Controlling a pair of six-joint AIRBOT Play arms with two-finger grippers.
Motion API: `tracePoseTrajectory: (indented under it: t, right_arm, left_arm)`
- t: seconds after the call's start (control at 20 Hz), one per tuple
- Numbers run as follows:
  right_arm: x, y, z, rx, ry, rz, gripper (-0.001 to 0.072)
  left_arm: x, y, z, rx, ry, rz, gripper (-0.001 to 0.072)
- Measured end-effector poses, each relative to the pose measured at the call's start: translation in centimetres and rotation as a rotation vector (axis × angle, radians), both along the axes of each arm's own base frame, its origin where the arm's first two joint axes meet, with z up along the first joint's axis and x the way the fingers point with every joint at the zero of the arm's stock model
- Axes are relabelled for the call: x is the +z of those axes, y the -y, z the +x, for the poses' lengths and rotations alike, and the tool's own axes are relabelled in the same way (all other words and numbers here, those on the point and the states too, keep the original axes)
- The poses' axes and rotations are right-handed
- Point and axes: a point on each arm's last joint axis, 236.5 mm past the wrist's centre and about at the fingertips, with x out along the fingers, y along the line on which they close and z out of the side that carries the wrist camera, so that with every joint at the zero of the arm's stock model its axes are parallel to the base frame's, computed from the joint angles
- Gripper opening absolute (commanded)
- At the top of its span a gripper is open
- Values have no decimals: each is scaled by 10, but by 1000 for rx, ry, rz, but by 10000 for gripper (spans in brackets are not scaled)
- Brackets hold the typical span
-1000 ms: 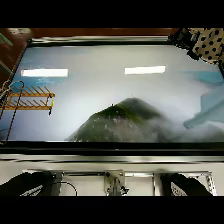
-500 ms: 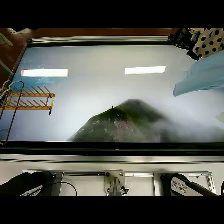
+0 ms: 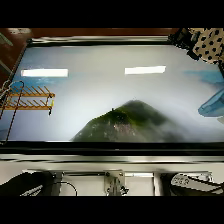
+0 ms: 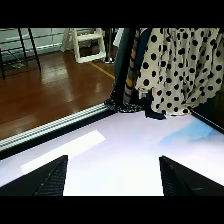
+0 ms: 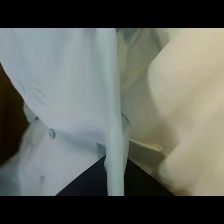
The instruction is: Fold the shirts.
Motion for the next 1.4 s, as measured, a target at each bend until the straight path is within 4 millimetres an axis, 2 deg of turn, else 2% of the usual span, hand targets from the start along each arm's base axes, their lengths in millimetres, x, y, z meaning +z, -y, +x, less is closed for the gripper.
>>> tracePoseTrajectory:
  t: [0.35, 0.6, 0.75, 1.15, 1.4]
  right_arm:
    - [8, 49, -19, -40, 65, -70, 62]
    - [21, 62, -12, -7, 130, -130, 62]
    - [30, 63, -3, 28, 201, -157, 62]
    - [65, 51, 24, 169, 405, -239, 62]
    - [77, 44, 27, 199, 411, -276, 62]
  left_arm:
    - [1, 7, -6, -36, -54, -72, 708]
    - [3, 13, -12, -66, -90, -118, 708]
    - [4, 17, -15, -87, -104, -138, 708]
    - [7, 25, -24, -137, -131, -177, 708]
    - [8, 28, -27, -152, -138, -187, 708]
